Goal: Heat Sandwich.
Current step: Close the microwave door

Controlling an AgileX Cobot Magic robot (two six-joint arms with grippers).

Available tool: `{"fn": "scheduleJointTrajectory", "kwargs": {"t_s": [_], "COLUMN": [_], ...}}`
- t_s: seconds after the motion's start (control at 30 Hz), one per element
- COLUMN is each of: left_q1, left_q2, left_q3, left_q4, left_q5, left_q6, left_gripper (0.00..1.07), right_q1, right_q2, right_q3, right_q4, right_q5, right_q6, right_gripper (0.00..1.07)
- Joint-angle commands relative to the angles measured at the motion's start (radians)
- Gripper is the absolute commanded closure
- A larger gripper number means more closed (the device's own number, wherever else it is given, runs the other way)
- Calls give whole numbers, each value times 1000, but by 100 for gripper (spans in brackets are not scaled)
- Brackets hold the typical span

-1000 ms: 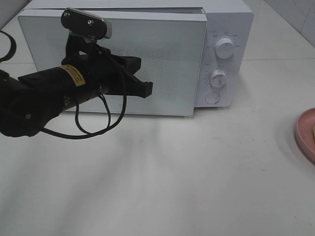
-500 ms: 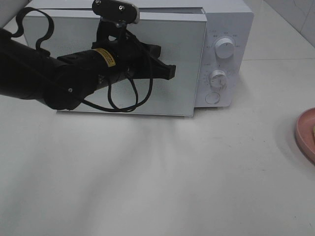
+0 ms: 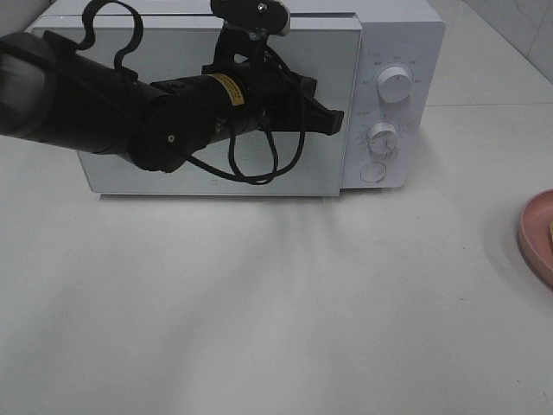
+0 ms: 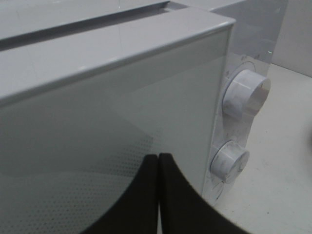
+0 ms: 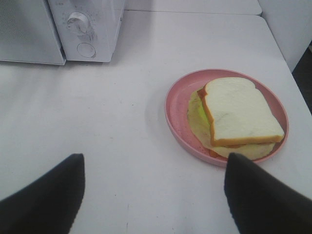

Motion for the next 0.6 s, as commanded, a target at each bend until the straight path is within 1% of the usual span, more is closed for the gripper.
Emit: {"fn": "scheduleJointTrajectory", "kwargs": {"t_s": [0.03,0.33,0.6], "left_q1": [13,18,32], "left_q2": [18,58,86], "left_q3": [-52,-121,-144], "left_q4": [-57,-70,-76], "left_q5": [-30,-7,-11], "left_q6": [-1,-2,-6], "left_gripper": [107,107,107], "right_q1": [-8,-8,-8], "right_q2": [-27,-27,-27], "right_q3": [1,1,1], "right_q4": [-4,-4,-4], "right_q5": [-4,-4,-4], "right_q6": [-2,-2,-2], "right_gripper": [31,31,31]}}
